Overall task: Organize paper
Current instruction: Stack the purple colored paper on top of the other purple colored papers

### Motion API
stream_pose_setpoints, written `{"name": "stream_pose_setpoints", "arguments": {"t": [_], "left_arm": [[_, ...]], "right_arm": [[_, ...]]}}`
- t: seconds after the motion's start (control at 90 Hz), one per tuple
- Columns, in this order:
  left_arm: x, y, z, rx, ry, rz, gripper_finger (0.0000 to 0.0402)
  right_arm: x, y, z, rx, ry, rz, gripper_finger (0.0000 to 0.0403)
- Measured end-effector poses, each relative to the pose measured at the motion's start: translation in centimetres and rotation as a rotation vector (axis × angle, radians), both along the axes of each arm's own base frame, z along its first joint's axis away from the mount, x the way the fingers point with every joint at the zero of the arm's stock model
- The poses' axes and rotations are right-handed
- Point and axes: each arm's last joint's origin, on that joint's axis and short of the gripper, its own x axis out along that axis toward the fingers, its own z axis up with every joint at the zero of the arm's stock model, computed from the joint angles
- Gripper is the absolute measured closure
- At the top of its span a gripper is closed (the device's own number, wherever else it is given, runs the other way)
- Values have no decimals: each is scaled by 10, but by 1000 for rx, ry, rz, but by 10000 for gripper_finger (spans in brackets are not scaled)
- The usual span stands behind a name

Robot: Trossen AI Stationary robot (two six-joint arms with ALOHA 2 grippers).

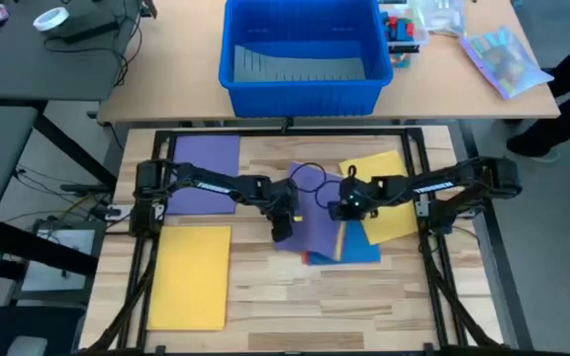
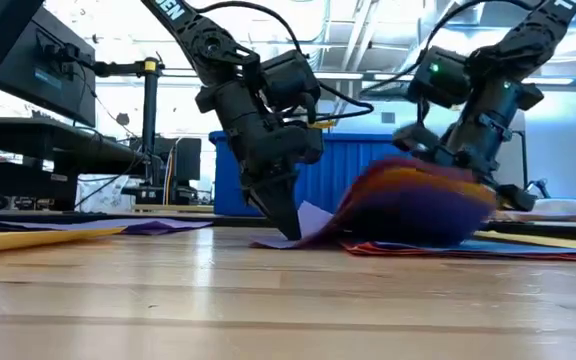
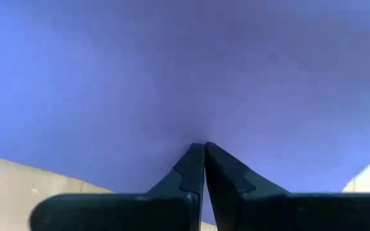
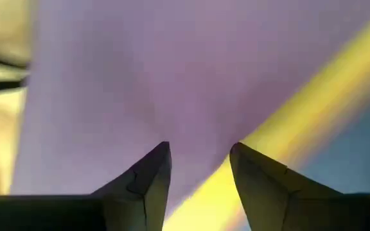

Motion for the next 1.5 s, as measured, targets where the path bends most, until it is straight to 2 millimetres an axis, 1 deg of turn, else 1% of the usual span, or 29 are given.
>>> {"name": "stream_pose_setpoints", "arguments": {"t": [0.089, 0.333, 0.489, 0.633, 0.7, 0.789, 0.967, 1.089, 1.2, 1.322, 1.411, 1.5], "left_arm": [[0, 0, 0, 1, -4, 0, 402], [1, 0, 0, 2, -10, 0, 402], [1, 0, 0, 1, -10, 1, 402], [1, 0, 0, -4, -10, 9, 402], [1, 0, 0, 1, -11, 2, 402], [1, 0, 0, 1, -12, 1, 402], [1, 0, 0, 1, -12, 1, 402], [1, 0, 0, -7, -11, 6, 402], [1, -1, 1, -27, -12, -2, 402], [1, -3, 0, -22, -13, -23, 402], [1, -5, 0, -10, -15, -48, 402], [1, -6, 0, 0, -18, -66, 402]], "right_arm": [[2, 3, 2, -6, -31, 26, 251], [2, 1, 2, -5, -23, -12, 252], [-3, 10, -2, 25, 55, -23, 254], [-5, 16, -8, 6, 39, -91, 255], [-4, 17, -8, -11, 0, -114, 255], [2, 18, -4, -46, -73, -107, 255], [16, 22, 9, -104, -276, -41, 255], [23, 21, 18, -125, -386, -39, 255], [20, 19, 15, -117, -347, -91, 255], [17, 20, 10, -21, -279, -172, 255], [17, 23, 10, 55, -278, -135, 255], [16, 25, 10, 73, -268, -123, 252]]}}
